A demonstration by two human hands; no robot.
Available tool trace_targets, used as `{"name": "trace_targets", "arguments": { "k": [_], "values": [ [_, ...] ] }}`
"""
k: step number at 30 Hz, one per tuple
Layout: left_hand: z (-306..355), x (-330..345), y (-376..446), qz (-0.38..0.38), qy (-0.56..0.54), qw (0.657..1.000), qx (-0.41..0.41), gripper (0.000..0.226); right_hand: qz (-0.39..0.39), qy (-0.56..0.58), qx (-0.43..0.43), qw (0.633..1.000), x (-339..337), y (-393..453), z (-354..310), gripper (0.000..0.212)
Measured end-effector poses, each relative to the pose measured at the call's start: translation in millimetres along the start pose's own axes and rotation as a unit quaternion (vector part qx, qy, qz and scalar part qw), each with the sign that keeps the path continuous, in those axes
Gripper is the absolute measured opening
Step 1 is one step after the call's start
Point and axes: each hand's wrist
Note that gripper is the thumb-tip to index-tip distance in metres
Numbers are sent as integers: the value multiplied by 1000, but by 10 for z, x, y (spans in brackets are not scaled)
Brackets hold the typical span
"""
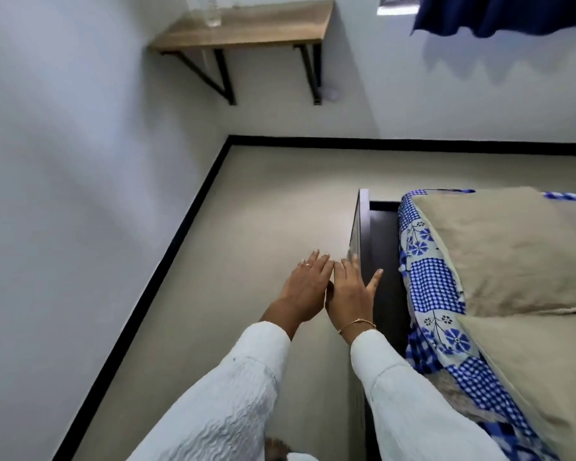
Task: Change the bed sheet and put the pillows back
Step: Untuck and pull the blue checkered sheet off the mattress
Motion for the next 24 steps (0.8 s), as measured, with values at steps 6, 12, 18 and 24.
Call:
{"name": "trace_targets", "arguments": {
  "k": [6,12,18,24],
  "values": [
    [-344,-413,770,-6,-32,996,87,56,-18,-19,95,995,-39,794,27,54],
    [-530,-830,1901,-21,-5,982,189,57,-4,-40,204,978,9,1727,360,58],
    [-686,-1375,3103,-81,63,953,283,60,-11,-28,306,952,68,2692,735,59],
    [-491,-1644,4300,-139,187,894,383,64,-9,41,422,906,133,3398,1262,54]
  ]
}}
Point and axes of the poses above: each hand's wrist, its own y-axis towards the middle knuckle, its own x-axis out of the palm, z = x × y, and after that the axes turned 14 degrees about -z, right-handed
